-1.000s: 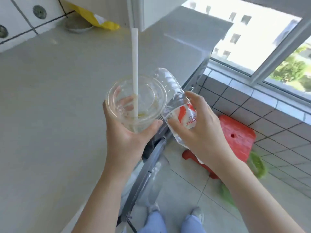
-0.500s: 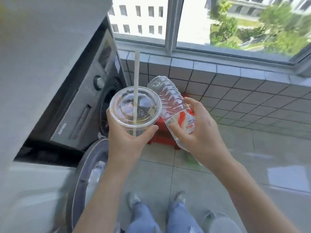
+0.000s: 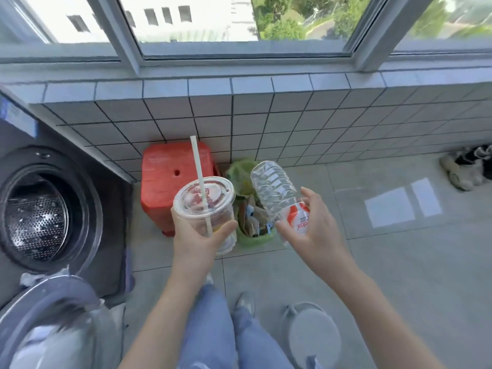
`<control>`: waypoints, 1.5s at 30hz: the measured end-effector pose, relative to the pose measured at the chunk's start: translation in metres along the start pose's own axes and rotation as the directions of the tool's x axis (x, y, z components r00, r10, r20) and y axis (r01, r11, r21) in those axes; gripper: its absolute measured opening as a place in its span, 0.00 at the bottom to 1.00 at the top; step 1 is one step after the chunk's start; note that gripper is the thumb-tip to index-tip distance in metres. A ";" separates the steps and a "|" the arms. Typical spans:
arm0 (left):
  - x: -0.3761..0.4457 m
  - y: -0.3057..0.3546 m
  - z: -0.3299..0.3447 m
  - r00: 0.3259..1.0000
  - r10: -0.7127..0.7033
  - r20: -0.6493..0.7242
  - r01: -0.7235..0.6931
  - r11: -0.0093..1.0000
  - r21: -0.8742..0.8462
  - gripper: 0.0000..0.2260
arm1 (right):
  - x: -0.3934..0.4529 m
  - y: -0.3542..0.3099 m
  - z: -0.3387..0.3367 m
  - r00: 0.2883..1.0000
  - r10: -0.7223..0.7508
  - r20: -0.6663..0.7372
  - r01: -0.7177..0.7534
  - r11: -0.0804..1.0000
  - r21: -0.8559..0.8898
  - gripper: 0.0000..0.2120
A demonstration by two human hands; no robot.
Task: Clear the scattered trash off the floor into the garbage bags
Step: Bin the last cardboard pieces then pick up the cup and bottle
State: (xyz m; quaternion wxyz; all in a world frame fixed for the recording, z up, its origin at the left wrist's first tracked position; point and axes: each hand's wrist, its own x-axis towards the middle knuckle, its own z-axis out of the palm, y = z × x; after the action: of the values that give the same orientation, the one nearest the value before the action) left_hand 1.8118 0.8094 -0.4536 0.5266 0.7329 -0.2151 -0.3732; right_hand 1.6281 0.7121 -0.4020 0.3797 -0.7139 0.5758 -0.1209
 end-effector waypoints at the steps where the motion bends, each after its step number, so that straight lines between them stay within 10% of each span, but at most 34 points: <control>1: 0.011 -0.002 0.009 1.000 -0.018 0.014 0.018 1.000 0.013 0.43 | 0.009 0.008 -0.001 1.000 0.027 -0.005 -0.027 1.000 0.003 0.32; 13: 0.181 -0.061 0.089 0.956 -0.187 0.228 0.118 0.951 0.284 0.42 | 0.151 0.070 0.024 0.951 0.309 0.018 -0.309 0.951 -0.008 0.34; 29: 0.378 -0.282 0.200 0.962 -0.252 0.109 0.199 0.913 0.355 0.44 | 0.361 0.252 0.200 0.820 0.539 0.194 -0.552 0.834 0.017 0.33; 45: 0.486 -0.453 0.262 0.983 -0.186 -0.010 0.171 0.880 0.444 0.45 | 0.517 0.345 0.363 0.897 0.281 0.341 -0.143 0.915 -0.377 0.28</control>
State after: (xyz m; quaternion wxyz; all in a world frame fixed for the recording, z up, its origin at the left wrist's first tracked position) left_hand 1.8799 0.4647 -1.0757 0.3061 0.8437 -0.2347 -0.3734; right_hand 1.7562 0.3696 -1.0218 0.3673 -0.7103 0.5766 0.1678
